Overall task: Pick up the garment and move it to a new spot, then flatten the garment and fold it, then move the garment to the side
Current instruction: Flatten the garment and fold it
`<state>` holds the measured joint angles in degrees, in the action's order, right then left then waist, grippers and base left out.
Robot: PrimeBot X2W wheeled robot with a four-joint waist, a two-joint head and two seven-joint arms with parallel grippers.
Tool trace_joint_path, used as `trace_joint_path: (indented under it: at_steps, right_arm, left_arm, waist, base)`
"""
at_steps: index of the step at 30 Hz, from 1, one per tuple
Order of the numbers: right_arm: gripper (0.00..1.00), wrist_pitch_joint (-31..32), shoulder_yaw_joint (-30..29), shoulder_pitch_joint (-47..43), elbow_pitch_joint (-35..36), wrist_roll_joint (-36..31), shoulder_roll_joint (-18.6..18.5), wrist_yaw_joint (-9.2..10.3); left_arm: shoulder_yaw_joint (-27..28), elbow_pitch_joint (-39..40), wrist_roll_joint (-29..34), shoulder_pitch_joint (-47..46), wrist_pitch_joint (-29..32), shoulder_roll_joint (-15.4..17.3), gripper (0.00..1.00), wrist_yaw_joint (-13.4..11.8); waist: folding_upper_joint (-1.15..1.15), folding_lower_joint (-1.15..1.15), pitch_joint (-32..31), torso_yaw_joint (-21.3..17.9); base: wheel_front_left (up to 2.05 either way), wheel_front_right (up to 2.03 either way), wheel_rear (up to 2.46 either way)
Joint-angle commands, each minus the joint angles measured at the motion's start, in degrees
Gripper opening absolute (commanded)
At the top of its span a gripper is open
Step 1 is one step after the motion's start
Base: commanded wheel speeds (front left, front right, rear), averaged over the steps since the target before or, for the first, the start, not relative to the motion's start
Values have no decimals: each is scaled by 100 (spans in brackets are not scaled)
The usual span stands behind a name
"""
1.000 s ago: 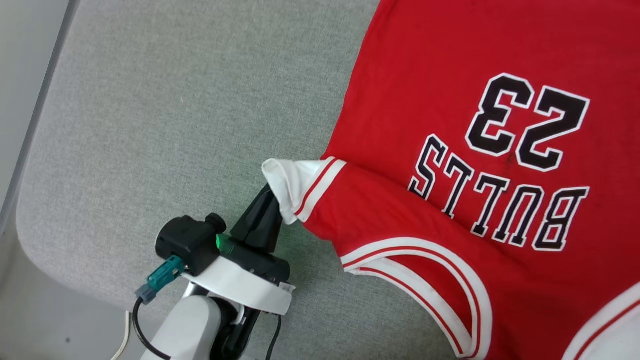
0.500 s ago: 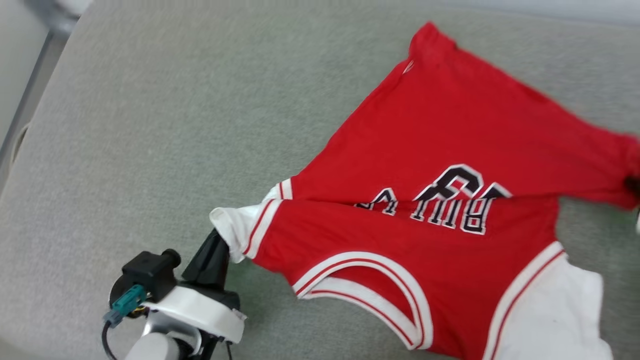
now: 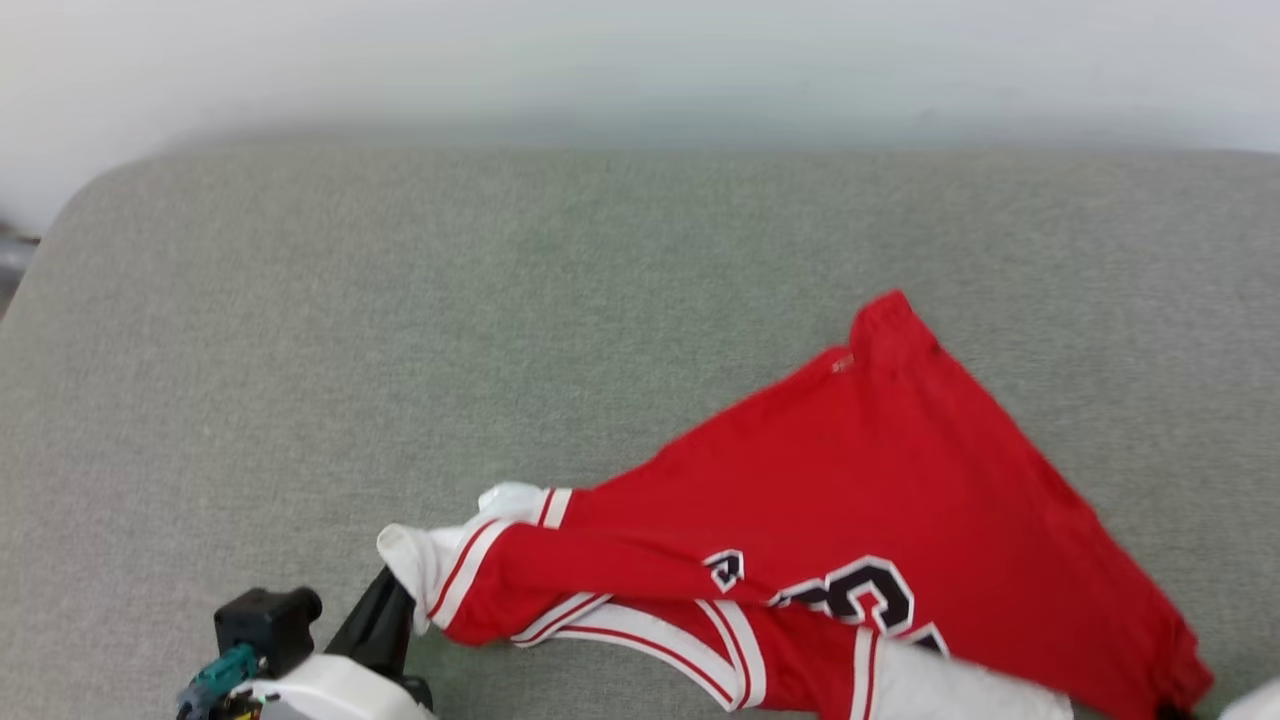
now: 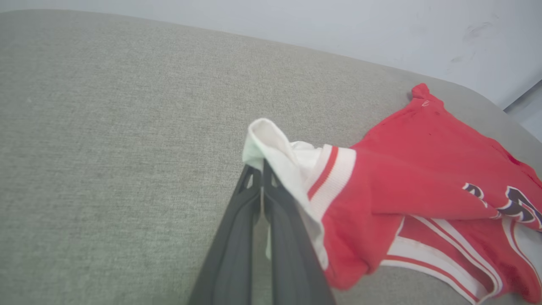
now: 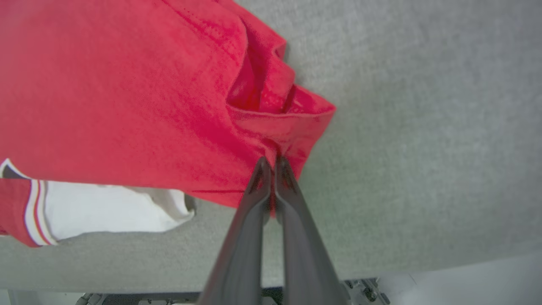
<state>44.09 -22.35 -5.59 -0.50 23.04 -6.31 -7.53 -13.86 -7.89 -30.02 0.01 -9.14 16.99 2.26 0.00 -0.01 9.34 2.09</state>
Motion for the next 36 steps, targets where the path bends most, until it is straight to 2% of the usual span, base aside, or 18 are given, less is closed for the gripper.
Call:
trace_joint_path:
  at_steps: [1,6,7,8,9,10,17,21,25,30,33,36]
  right_arm:
    - [0,-50,-68,-233,39,21,102,8]
    - [0,-289,-89,-844,-21,237,337,8]
    - [4,-374,-59,-873,-61,279,336,8]
    - [40,-439,2,-911,-147,371,340,8]
    - [91,-554,53,-915,-209,502,343,8]
    - [100,-730,84,-880,-228,565,339,7]
    - [100,-2045,211,-336,-95,346,332,6]
    - [100,-2815,357,215,-52,147,151,6]
    - [100,-3240,660,793,-216,14,-113,6]
    - [100,-3013,1167,1589,-639,78,-570,6]
    - [100,-2438,1526,2124,-896,177,-942,6]
    - [100,-1518,1954,2642,-1173,418,-1330,6]
  left_arm:
    - [32,-33,-42,132,23,21,0,-38]
    - [50,-5,-87,316,114,59,0,-118]
    - [49,4,-97,341,132,67,0,-129]
    - [56,22,-107,373,133,76,0,-141]
    - [52,40,-116,391,151,77,0,-151]
    - [41,56,-123,406,172,78,0,-163]
    - [23,186,-132,345,223,96,0,-218]
    - [7,259,-132,247,216,98,0,-211]
    - [-46,344,-88,116,186,74,0,-194]
    - [-168,493,-26,-112,150,5,0,-133]
    - [-242,566,24,-267,144,-31,0,-107]
    - [-320,605,59,-433,115,-82,0,-67]
  waist:
    - [0,1,-195,-166]
    - [0,1,-306,-277]
    - [0,1,-312,-296]
    - [0,1,-317,-319]
    - [0,1,-319,-331]
    - [0,1,-321,-341]
    - [0,1,-216,-366]
    - [0,1,-113,-352]
    - [0,1,15,-268]
    - [0,1,259,-105]
    - [0,1,453,12]
    - [0,1,617,138]
  base:
    - [0,0,0]
    - [0,0,0]
    - [0,0,0]
    - [0,0,0]
    - [0,0,0]
    - [0,0,0]
    - [0,0,0]
    - [0,0,0]
    - [0,0,0]
    - [0,0,0]
    - [0,0,0]
    - [0,0,0]
